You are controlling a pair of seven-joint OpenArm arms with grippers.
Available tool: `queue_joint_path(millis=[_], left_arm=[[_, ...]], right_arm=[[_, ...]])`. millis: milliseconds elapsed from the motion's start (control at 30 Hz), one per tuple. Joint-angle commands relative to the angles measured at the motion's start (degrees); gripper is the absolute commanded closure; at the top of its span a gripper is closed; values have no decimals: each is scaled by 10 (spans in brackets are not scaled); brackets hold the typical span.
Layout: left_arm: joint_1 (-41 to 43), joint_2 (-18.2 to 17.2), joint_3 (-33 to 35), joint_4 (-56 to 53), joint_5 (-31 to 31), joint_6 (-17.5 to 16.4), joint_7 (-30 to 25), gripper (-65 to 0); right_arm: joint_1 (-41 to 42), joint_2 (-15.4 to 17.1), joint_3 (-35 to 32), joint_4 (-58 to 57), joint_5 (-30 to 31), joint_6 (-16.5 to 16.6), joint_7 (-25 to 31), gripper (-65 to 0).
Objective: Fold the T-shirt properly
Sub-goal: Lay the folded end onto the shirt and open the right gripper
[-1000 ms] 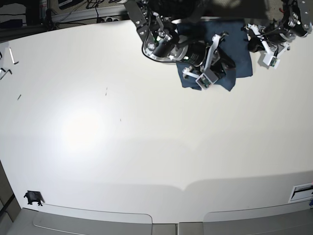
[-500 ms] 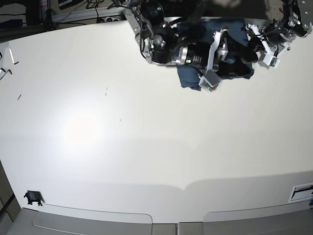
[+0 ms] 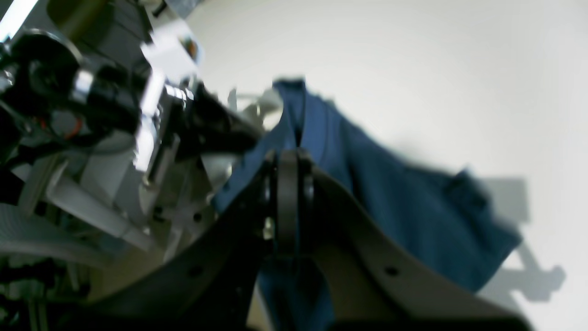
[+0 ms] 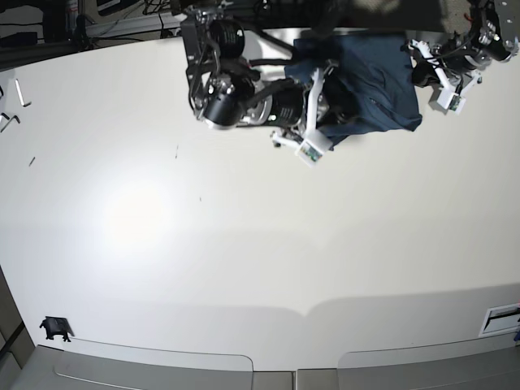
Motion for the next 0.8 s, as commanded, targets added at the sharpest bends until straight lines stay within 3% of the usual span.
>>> queue_joint_path(millis=[0,233,400,633,767], left_arm=[[2,-8,-3,9,-10,-2,-5,0],[2,-8,-3,9,-10,-2,-6,0],[2,-8,-3,9,-10,-2,-6,0],[2,-8,-3,9,-12,-2,-8,0],[2,-8,-4,9,-11,-2,-15,0]], right_arm=[[2,-6,-2,10,2,3,14,0],[-49,-6,-71,7,-83,-37,50,0],[-62,-6,-159,-20,-77,-38,81,0],[-52,-6,-188,-22,-76,-33,235,0],[-38,-6,-188,-22,-81,-32,255,0]])
